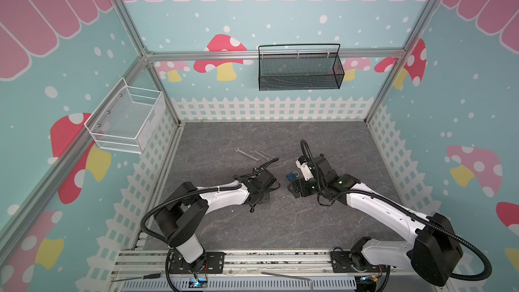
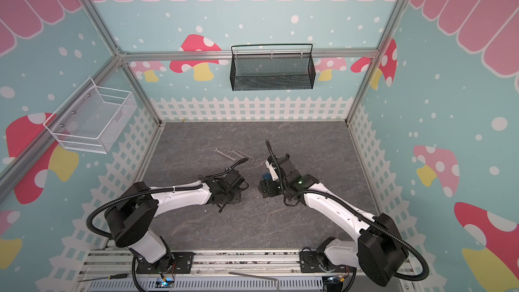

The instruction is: Unlock with the key

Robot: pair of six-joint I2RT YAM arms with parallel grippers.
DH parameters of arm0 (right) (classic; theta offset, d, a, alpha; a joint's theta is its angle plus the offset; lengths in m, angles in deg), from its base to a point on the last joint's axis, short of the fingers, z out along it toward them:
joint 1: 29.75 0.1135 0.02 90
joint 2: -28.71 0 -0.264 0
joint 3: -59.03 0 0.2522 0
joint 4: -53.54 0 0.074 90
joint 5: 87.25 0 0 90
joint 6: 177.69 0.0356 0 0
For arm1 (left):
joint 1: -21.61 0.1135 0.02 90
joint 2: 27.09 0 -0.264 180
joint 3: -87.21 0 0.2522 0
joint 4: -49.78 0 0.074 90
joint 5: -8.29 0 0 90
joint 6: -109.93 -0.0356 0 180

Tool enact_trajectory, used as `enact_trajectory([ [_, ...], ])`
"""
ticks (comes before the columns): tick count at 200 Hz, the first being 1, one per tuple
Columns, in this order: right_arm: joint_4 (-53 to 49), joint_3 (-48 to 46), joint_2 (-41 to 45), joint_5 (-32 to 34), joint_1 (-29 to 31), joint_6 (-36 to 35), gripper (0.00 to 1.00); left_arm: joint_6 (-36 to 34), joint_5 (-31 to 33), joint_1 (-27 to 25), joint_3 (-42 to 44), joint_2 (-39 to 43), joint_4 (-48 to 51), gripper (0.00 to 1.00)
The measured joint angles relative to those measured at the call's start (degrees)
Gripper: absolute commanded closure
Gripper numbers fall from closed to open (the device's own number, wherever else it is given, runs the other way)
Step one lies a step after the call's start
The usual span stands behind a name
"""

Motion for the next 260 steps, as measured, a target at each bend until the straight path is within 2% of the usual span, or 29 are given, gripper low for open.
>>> enact_trajectory([
  [66,2.8,3.4,-6.1,-2.5,0.0,0.2,0.19,0.0,0.0,2.3,3.9,18.4,0.1,0.56],
  [134,4.5,8.3,-15.3,-2.4,2.3,-2.2,0.26,0.1,-0.3,5.9,8.5,33.1,-0.2,0.55],
  [208,4.5,15.1,-26.1,0.0,5.8,-9.9,0.37,2.0,-1.6,9.2,12.0,39.7,-0.4,0.55],
  [260,4.1,18.4,-30.9,2.3,6.8,-12.5,0.47,3.0,-2.3,10.7,13.3,40.5,-0.8,0.55],
])
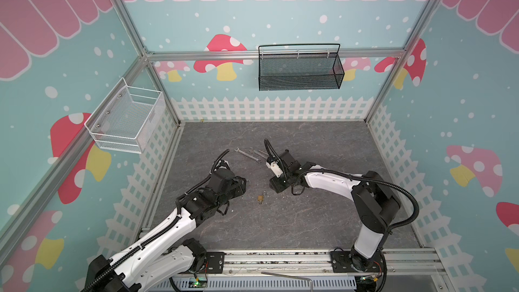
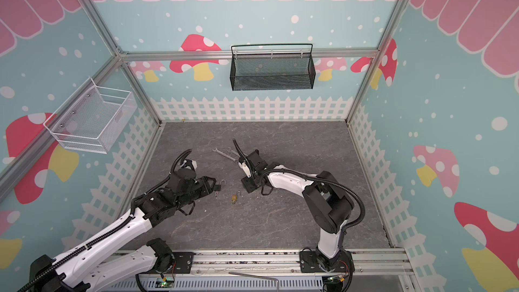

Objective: Unlock with the key
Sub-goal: 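Lower the right gripper onto the silver key ring on the table and close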

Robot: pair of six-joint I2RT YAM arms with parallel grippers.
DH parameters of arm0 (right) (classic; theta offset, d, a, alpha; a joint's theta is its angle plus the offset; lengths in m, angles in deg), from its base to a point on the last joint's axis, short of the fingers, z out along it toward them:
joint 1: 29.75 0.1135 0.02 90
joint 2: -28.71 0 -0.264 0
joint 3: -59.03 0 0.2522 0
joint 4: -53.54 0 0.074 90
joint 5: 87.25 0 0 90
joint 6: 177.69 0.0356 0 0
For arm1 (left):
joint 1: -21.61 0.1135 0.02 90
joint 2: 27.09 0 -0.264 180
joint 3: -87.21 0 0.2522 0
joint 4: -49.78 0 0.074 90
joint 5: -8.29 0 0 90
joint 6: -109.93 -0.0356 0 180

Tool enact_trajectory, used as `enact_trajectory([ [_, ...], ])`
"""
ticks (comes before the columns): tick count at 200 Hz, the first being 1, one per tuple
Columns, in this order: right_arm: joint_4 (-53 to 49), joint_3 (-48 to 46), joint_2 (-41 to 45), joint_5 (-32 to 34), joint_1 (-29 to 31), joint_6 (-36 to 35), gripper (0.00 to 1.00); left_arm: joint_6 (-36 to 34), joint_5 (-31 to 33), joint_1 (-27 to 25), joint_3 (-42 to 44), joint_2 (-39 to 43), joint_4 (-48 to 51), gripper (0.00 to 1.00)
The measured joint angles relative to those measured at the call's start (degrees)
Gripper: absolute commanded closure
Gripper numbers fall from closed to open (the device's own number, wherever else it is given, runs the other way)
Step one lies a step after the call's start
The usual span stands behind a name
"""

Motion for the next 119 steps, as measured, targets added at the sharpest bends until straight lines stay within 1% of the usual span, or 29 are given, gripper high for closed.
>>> enact_trajectory([
  [39,0.0,2.6,-3.3,1.2,0.8,-1.3,0.53,0.2,-0.5,0.8,1.1,0.2,-0.7,0.55],
  [87,-0.2,3.3,-5.5,3.3,0.8,-2.2,0.61,1.1,-1.5,1.3,2.4,0.8,-1.2,0.55],
  [119,-0.2,4.1,-7.9,4.0,0.8,-2.8,0.63,1.7,-2.2,1.6,3.2,0.9,-1.9,0.55],
])
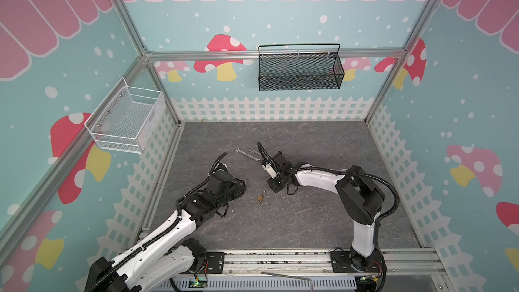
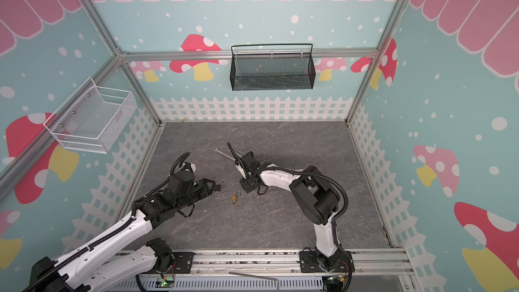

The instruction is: Unlock with the key

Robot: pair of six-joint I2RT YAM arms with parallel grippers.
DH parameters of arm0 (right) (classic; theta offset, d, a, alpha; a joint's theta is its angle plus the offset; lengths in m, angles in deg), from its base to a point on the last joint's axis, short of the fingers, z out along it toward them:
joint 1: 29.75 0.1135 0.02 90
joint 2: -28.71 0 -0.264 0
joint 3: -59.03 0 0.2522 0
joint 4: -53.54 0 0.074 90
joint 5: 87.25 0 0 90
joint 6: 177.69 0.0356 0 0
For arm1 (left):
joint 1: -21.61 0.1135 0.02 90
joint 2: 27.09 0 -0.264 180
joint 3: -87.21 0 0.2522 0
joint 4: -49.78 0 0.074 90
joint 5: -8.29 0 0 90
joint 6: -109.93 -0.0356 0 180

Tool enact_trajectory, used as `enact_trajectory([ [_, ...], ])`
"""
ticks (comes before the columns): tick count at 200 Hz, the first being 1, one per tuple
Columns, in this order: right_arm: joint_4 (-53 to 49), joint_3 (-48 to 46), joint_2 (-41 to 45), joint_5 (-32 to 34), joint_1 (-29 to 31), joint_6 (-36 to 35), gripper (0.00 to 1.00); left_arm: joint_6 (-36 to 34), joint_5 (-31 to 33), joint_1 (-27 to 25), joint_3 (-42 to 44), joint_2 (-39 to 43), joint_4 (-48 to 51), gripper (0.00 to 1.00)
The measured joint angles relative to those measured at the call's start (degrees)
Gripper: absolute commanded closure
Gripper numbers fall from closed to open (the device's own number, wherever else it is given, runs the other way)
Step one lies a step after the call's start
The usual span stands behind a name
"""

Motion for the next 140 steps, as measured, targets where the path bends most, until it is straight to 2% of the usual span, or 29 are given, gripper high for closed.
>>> enact_trajectory([
  [43,0.2,1.2,-1.5,0.6,0.0,-0.7,0.69,0.8,-0.6,0.3,0.3,0.0,-1.0,0.55],
  [61,0.3,1.2,-1.6,0.9,0.0,-1.0,0.74,1.0,-0.7,0.3,0.3,0.0,-1.2,0.55],
  [140,0.4,1.5,-1.8,1.5,1.1,-1.6,0.73,1.3,-1.6,0.4,0.3,-0.8,-2.6,0.55],
])
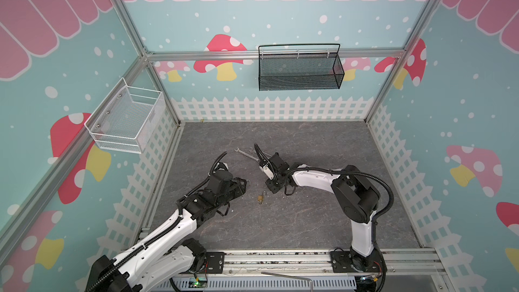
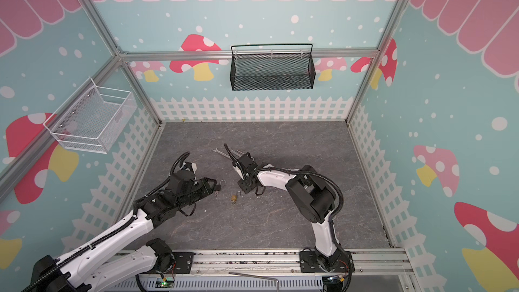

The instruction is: Unlock with the key

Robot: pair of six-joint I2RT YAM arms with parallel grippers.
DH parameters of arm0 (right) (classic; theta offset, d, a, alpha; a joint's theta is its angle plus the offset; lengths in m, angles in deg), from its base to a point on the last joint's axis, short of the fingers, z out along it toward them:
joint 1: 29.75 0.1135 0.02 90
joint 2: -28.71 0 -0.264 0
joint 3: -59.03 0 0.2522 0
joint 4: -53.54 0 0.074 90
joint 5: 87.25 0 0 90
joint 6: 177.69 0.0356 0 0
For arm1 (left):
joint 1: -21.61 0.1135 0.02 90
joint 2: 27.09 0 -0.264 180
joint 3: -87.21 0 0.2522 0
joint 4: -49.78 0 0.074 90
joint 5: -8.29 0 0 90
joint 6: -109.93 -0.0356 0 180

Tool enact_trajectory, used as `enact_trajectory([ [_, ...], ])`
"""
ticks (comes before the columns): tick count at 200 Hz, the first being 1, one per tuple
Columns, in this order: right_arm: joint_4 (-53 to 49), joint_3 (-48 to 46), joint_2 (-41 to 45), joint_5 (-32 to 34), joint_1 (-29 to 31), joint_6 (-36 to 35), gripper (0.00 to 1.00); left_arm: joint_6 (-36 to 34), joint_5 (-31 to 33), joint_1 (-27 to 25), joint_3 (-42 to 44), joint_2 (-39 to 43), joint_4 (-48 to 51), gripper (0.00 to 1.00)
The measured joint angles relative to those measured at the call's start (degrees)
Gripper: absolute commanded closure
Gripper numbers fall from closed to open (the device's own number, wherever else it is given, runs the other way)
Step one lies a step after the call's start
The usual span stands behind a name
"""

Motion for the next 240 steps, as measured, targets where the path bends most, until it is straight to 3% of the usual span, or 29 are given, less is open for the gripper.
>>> enact_trajectory([
  [127,-0.2,2.1,-1.5,0.1,0.0,-0.6,0.78,0.7,-0.2,0.7,1.1,0.3,-0.8,0.55],
  [221,0.3,2.0,-1.8,0.4,0.4,-2.8,1.00,3.5,-2.4,1.1,2.9,1.6,-2.6,0.55],
  [240,1.1,1.0,-0.5,0.2,0.4,-3.4,1.00,4.7,-3.6,1.1,3.3,2.6,-3.2,0.54],
])
